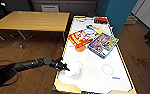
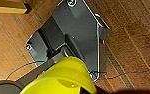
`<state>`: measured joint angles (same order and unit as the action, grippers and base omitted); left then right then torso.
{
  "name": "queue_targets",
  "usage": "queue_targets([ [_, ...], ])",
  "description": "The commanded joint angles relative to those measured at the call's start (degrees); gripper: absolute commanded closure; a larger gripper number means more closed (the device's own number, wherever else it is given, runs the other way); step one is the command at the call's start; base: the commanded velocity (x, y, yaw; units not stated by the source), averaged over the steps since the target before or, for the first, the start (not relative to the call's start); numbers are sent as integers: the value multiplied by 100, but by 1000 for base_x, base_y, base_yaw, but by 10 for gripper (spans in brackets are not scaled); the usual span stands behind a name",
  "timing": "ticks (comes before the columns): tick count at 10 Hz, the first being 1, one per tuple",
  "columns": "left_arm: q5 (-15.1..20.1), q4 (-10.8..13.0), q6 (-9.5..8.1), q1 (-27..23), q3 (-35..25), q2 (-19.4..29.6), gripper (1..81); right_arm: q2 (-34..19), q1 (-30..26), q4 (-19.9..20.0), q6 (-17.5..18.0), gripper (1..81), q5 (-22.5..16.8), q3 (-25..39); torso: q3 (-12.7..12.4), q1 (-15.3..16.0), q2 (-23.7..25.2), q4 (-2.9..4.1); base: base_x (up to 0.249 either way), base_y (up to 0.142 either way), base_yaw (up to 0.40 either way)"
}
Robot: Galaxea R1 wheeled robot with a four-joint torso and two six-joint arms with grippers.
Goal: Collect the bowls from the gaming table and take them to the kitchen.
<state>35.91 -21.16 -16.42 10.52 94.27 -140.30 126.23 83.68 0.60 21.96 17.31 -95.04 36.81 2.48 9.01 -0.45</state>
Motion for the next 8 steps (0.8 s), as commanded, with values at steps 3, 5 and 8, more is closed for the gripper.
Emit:
queue_targets([
  [3, -172, 839, 42, 910, -1447, 1346, 811, -280, 40, -130, -51, 811, -386, 171, -724, 2, -2, 0, 0, 0, 0],
  [5, -312, 1271, 51, 1570, -1473, 1381, 811, -298, 58, -130, -51, 811, -378, 180, -1105, 2, 0, 0, 0, 0, 0],
  [8, -673, 1879, 51, 2485, -1420, 1399, 811, -298, 58, -130, -51, 811, -351, 188, -1723, 0, 2, 0, 0, 0, 0],
])
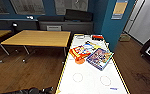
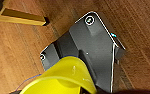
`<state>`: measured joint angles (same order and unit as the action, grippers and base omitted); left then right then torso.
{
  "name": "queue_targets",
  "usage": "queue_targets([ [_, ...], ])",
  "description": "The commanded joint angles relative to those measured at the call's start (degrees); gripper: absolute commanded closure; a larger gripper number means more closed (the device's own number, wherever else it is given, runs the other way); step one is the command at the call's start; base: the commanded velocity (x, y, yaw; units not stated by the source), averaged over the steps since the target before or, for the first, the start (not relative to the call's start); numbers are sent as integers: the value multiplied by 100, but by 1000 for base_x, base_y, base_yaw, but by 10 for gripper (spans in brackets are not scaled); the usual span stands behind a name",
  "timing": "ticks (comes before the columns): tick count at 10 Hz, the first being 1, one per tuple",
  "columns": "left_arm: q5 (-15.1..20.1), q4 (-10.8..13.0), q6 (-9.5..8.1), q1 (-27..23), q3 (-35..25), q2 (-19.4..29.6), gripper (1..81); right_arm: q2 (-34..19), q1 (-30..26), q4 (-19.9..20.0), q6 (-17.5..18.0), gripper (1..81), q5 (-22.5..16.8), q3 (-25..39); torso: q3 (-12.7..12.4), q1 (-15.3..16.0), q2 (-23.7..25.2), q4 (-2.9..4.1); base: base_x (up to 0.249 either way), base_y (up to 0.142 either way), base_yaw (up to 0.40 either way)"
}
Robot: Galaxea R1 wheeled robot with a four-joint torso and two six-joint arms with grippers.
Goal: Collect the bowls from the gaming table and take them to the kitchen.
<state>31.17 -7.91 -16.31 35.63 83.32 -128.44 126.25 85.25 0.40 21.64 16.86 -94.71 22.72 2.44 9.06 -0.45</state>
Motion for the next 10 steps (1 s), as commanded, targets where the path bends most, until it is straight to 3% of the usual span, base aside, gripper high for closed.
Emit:
queue_targets([
  [1, -383, 790, 40, 308, -290, 222, 811, -290, -100, -111, -19, 811, -306, 156, -534, 0, 0, 0, 0, 0, 0],
  [6, -1085, 1598, 58, 1739, 271, 99, 811, -229, -108, -119, -19, 811, -315, 86, -1585, -15, 13, 0, 0, 0, 0],
  [8, -1456, 1775, 58, 2284, 711, -94, 811, -80, -126, -119, -19, 811, -332, -125, -1388, -22, 17, 0, 0, 0, 0],
  [10, -1805, 1827, 136, 2796, 1411, -488, 811, 262, -82, -137, -37, 811, -358, -554, -1580, -31, 22, 0, 0, 0, 0],
])
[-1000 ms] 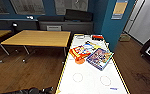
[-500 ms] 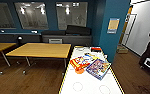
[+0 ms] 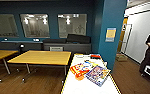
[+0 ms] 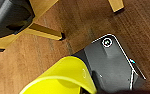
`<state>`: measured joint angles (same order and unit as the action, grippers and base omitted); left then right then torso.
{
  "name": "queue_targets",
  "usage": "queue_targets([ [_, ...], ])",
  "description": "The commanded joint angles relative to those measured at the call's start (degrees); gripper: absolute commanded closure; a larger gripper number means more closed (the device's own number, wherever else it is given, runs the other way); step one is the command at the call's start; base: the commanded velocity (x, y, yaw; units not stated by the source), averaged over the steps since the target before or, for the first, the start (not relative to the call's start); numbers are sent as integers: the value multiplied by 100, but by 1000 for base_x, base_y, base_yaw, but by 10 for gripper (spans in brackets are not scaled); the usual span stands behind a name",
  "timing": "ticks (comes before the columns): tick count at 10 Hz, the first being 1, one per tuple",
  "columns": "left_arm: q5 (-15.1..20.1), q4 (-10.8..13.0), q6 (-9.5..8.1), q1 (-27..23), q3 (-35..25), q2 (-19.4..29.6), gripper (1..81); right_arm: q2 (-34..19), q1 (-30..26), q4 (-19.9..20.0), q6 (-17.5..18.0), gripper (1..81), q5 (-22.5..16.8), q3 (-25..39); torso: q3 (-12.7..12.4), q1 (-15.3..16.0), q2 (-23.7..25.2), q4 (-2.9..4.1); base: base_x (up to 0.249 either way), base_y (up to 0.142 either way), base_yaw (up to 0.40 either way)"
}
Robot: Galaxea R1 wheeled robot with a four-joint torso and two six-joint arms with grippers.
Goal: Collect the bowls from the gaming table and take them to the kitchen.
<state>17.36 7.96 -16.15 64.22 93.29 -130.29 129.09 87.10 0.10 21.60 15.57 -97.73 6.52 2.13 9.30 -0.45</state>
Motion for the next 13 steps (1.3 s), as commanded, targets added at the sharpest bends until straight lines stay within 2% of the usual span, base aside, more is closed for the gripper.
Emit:
queue_targets([
  [1, -567, 250, 139, 165, 872, -532, 811, 154, -223, -202, -24, 811, -230, -473, 0, 2, 0, 0, 0, 0, 0],
  [3, -664, 285, 139, 481, 1639, -938, 811, 313, -205, -282, -24, 811, -247, -667, 11, -2, 4, 0, 0, 0, 0],
  [5, -892, 285, 130, 763, 2541, -1471, 811, 619, -214, -431, -24, 811, -448, -1087, 9, -2, 4, 0, 0, 0, 0],
  [8, -971, 180, 86, 1088, 3895, -2184, 811, 1156, -241, -467, -24, 811, -704, -1861, 7, -2, 6, 0, 0, 0, 0],
  [10, -927, 197, 68, 1264, 4320, -2502, 811, 1377, -250, -634, -24, 811, -933, -2073, 7, -2, 9, 0, 0, 0, 0],
  [12, -857, 197, 86, 1369, 4434, -2696, 811, 1518, -223, -651, -24, 811, -968, -2205, 5, -4, 9, 0, 0, 0, 0],
  [13, -857, 197, 104, 1405, 4721, -2878, 811, 1587, -206, -668, -24, 811, -976, -2292, 5, -4, 11, 0, 0, 0, 0],
])
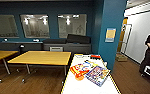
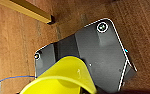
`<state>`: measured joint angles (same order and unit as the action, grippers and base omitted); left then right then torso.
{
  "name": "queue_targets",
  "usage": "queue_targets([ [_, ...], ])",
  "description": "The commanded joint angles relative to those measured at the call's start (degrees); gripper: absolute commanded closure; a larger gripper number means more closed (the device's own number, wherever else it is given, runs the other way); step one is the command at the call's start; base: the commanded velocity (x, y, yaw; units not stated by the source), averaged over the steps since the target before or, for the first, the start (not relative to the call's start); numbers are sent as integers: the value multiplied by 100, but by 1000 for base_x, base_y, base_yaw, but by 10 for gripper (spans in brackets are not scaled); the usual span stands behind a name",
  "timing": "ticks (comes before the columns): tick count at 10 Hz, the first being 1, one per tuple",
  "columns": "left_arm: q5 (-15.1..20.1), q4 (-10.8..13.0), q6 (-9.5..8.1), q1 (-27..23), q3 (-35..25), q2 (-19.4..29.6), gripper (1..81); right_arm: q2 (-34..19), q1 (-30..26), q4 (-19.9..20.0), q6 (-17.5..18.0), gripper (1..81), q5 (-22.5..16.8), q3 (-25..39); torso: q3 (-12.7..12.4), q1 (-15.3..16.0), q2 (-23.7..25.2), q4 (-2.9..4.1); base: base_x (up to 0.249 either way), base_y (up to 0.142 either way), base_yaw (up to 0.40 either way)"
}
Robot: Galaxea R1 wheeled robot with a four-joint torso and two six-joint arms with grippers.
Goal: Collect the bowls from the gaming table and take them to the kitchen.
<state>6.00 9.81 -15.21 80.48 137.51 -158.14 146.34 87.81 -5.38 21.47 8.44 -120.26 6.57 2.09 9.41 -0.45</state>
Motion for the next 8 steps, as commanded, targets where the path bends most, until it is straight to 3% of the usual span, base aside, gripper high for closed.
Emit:
queue_targets([
  [1, 288, 47, 18, -186, 750, -324, 811, -102, -250, -156, -11, 811, -264, -102, 0, 0, 0, 0, 0, 0, 0],
  [2, 270, 117, 54, -107, 883, -456, 811, -84, -224, -235, -19, 811, -272, -67, 0, -2, 0, 0, 0, 0, 0],
  [4, 226, 214, 124, -81, 953, -562, 811, 100, -207, -552, -11, 811, -711, -84, 0, -5, 0, 0, 0, 0, 0],
  [6, 270, 329, 150, -81, 979, -650, 811, 293, -74, -412, -211, 811, -712, -136, -2, -5, 2, 0, 0, 0, 0],
  [7, 279, 337, 142, -81, 988, -650, 811, 459, -39, -46, -508, 811, -703, -355, -2, -5, 2, 0, 0, 0, 0],
  [8, 288, 337, 150, -81, 988, -623, 811, 654, -22, 502, -1101, 811, -712, -673, -2, -7, 2, 0, 0, 0, 0],
])
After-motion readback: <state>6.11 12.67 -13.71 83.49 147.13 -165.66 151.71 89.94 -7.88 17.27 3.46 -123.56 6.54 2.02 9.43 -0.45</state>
